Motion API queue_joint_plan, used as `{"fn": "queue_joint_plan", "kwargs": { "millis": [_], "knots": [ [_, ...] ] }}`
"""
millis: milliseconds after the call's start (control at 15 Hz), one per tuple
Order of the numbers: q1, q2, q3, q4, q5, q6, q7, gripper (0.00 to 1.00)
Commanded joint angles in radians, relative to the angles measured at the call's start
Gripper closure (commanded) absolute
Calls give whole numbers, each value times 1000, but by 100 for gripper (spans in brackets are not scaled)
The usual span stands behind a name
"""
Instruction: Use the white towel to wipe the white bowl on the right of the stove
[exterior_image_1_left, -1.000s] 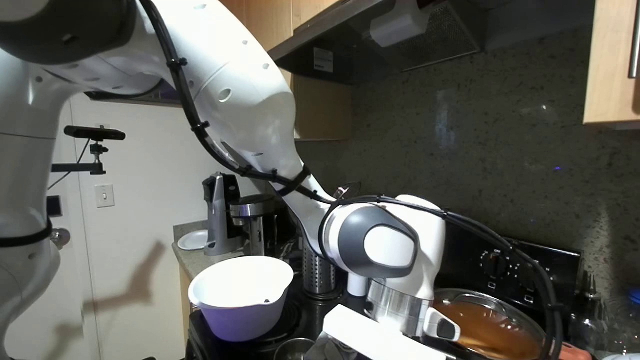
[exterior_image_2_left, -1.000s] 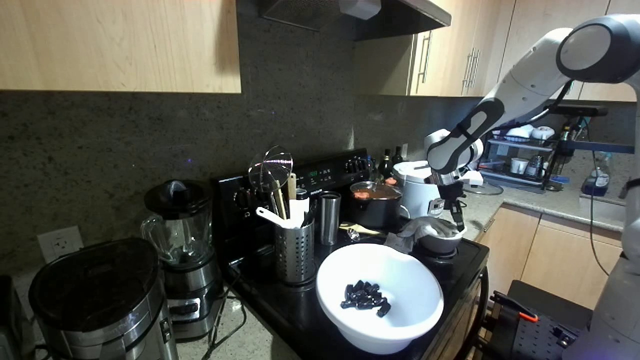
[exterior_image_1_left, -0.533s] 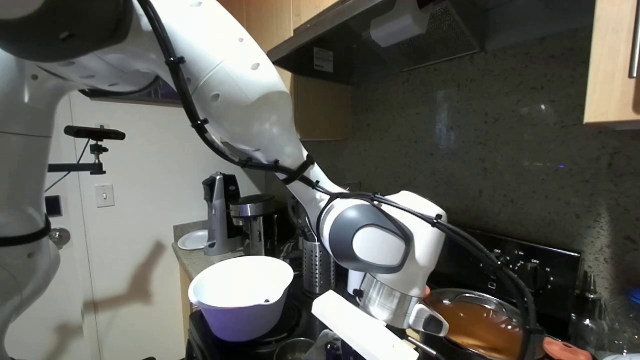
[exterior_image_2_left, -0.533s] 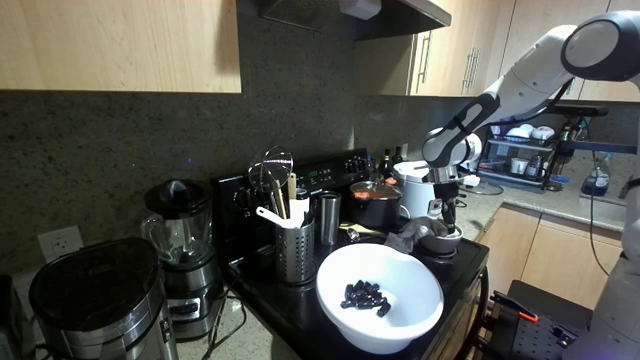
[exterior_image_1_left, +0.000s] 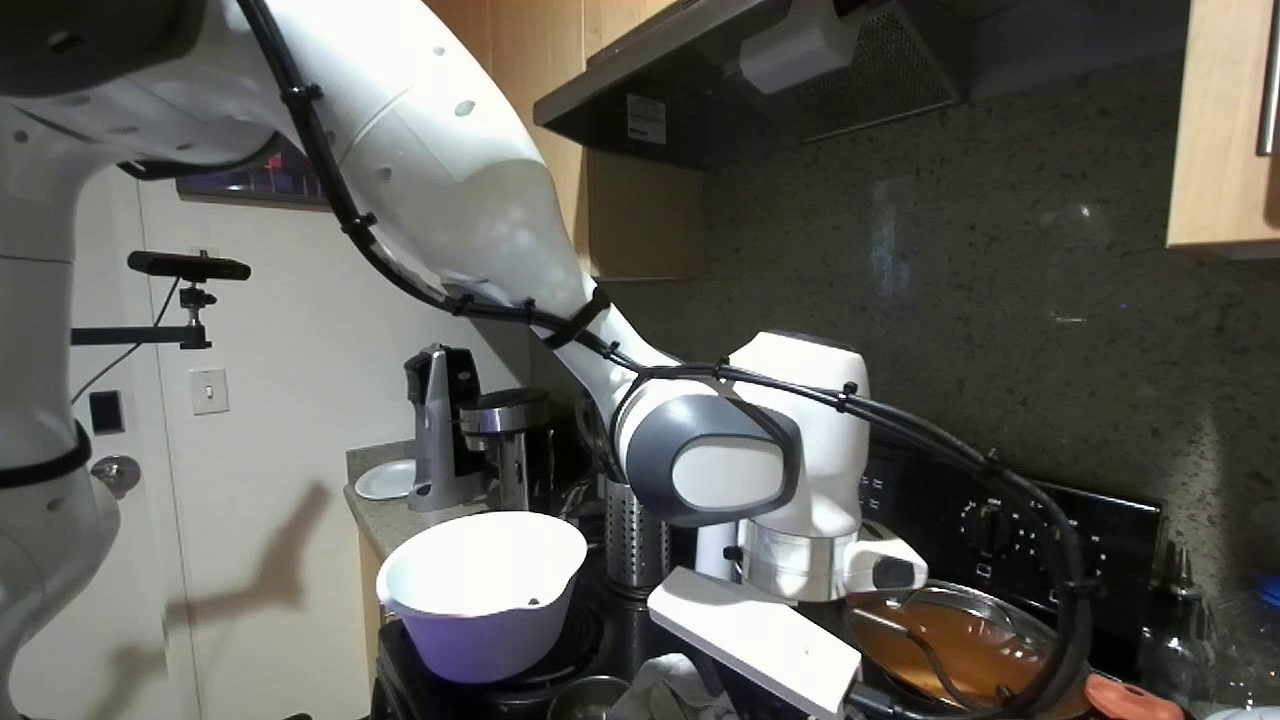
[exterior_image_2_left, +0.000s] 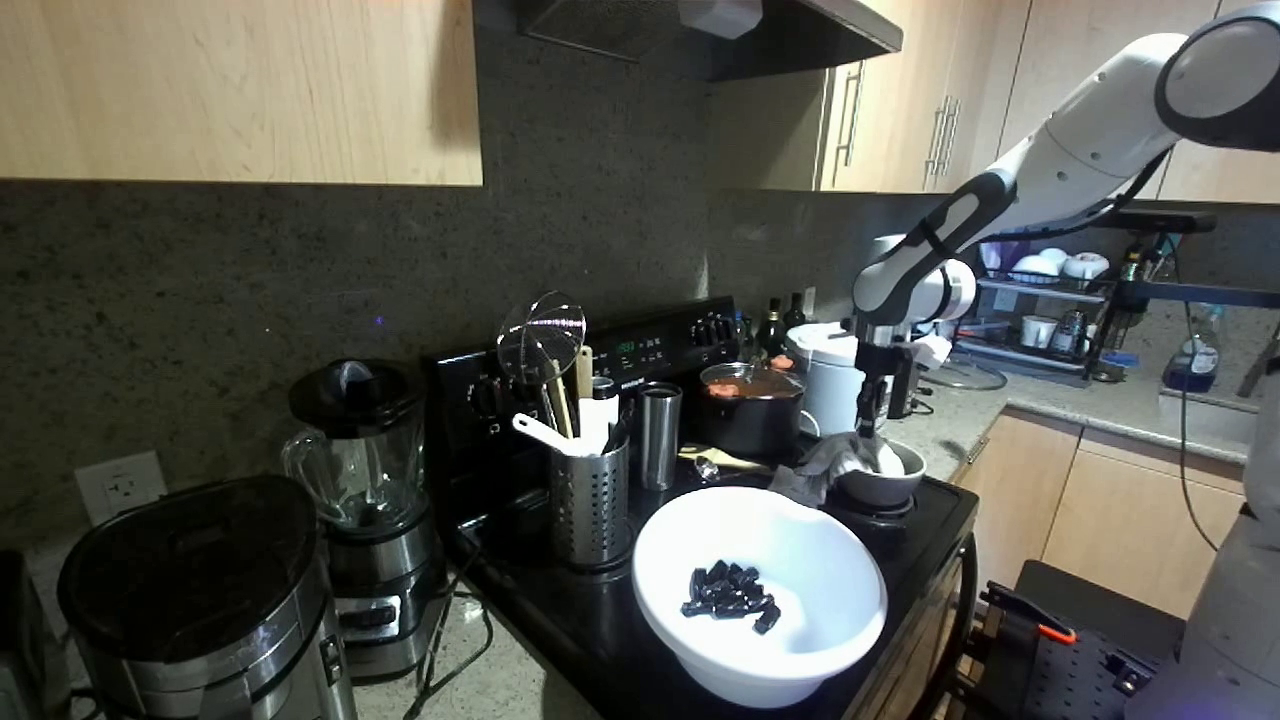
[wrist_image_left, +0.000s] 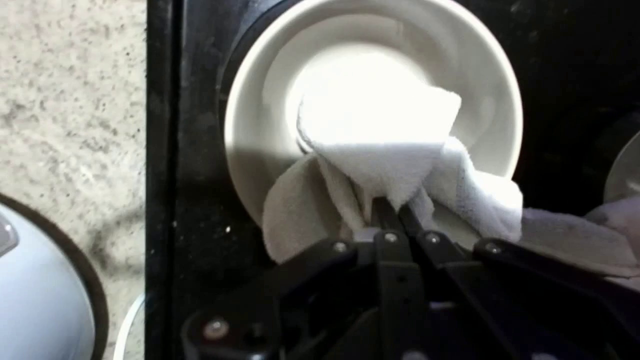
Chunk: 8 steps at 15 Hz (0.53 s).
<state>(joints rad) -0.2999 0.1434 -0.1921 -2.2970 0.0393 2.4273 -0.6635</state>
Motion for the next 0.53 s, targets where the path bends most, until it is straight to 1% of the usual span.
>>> {"fn": "queue_joint_plan", "kwargs": {
  "millis": [0, 67, 200, 333, 467],
  "knots": [
    [19, -60, -15, -31, -114, -5, 22, 100],
    [24, -69, -17, -19, -163, -61, 30, 100],
    [32, -94, -7, -2, -195, -180, -9, 100],
    [44, -125, 4, 19, -174, -282, -39, 100],
    [64, -169, 15, 48, -112, -363, -75, 100]
  ]
}}
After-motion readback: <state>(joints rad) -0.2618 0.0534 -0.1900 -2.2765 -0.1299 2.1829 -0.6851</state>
